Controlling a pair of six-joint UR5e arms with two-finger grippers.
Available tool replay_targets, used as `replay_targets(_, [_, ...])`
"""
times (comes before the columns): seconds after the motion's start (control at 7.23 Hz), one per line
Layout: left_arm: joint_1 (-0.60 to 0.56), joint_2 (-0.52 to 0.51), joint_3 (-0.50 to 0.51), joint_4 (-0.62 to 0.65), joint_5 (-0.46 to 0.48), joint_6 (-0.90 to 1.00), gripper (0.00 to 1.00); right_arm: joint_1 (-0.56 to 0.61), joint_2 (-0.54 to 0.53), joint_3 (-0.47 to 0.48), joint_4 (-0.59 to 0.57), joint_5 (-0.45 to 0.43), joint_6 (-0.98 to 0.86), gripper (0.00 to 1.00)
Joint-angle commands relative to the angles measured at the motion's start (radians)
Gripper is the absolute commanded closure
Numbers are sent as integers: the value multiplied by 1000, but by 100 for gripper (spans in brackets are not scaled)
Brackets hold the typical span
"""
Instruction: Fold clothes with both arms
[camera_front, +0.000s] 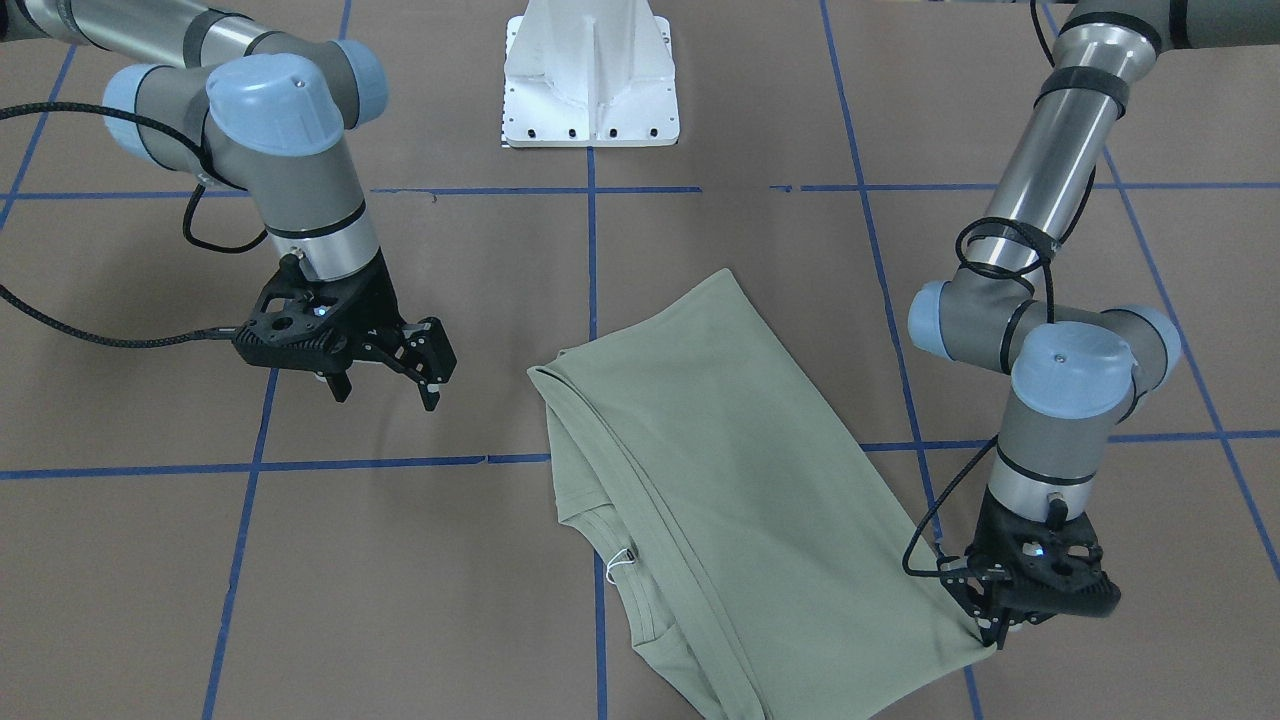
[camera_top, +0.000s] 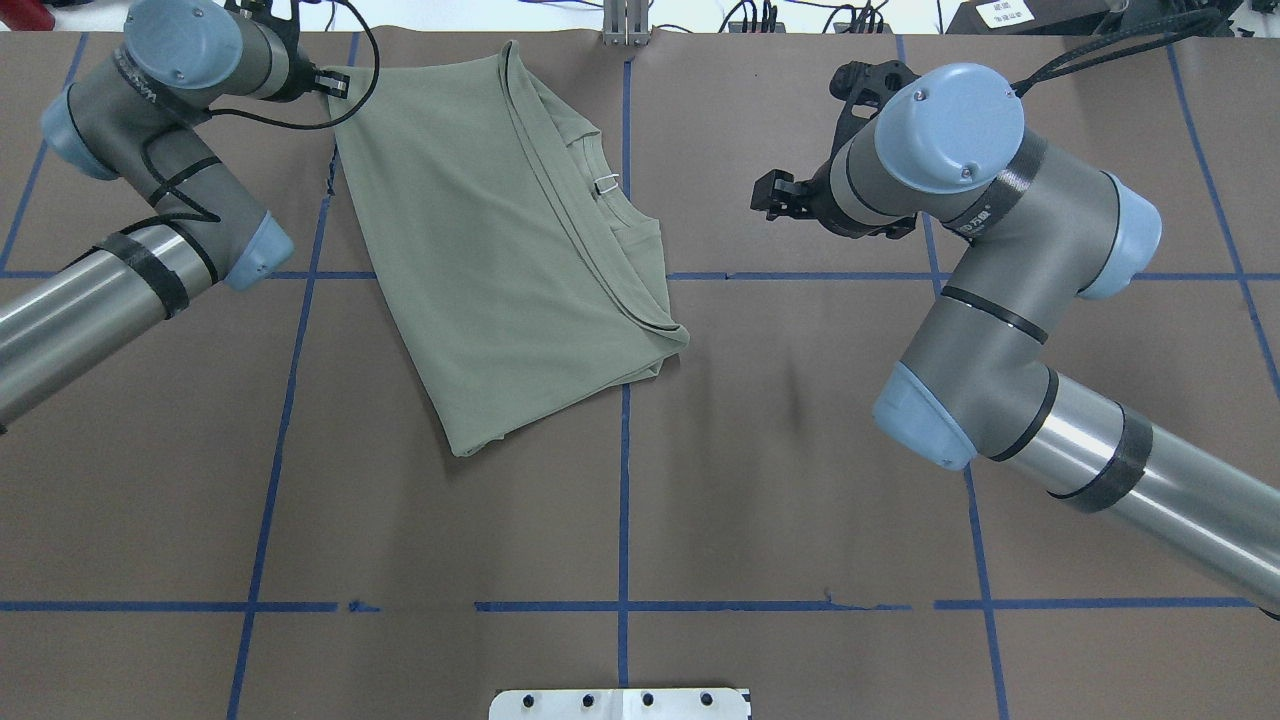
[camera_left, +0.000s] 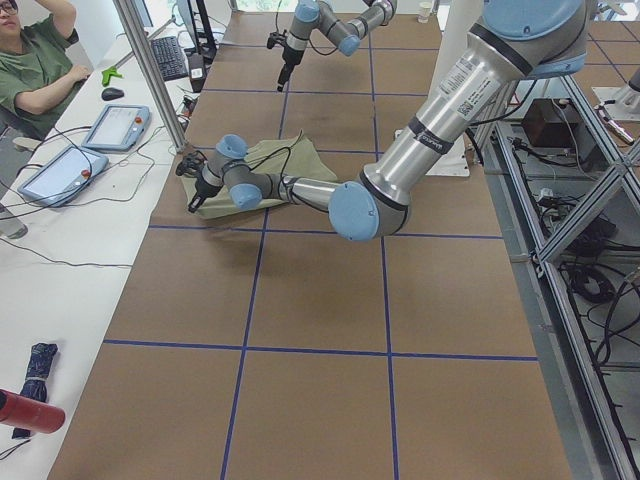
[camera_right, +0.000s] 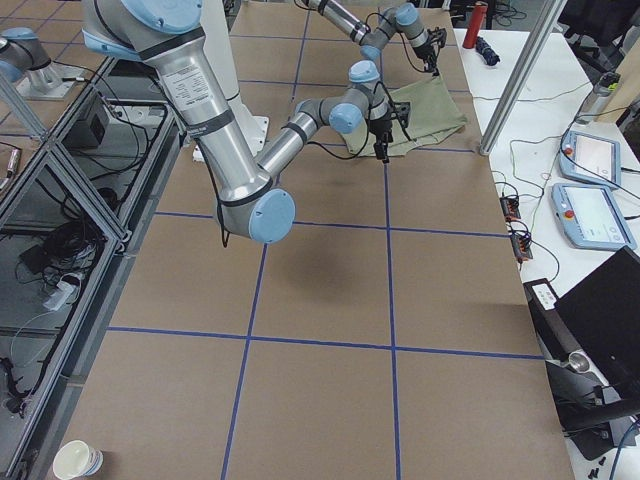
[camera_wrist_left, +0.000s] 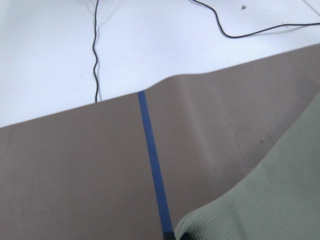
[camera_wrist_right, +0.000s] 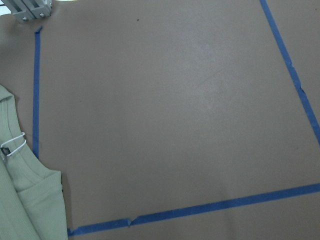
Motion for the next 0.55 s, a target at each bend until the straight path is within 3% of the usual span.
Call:
replay_targets(0.0, [-22, 68, -101, -55, -37, 77, 0, -48, 36, 0, -9, -27, 98, 0])
replay_targets(0.14, [-24, 128, -186, -55, -151, 70, 0, -72, 91, -41, -3, -57, 210, 0])
replay_targets(0.41, [-10, 253, -373, -53, -200, -23, 0, -103, 255, -274, 61, -181, 355, 4])
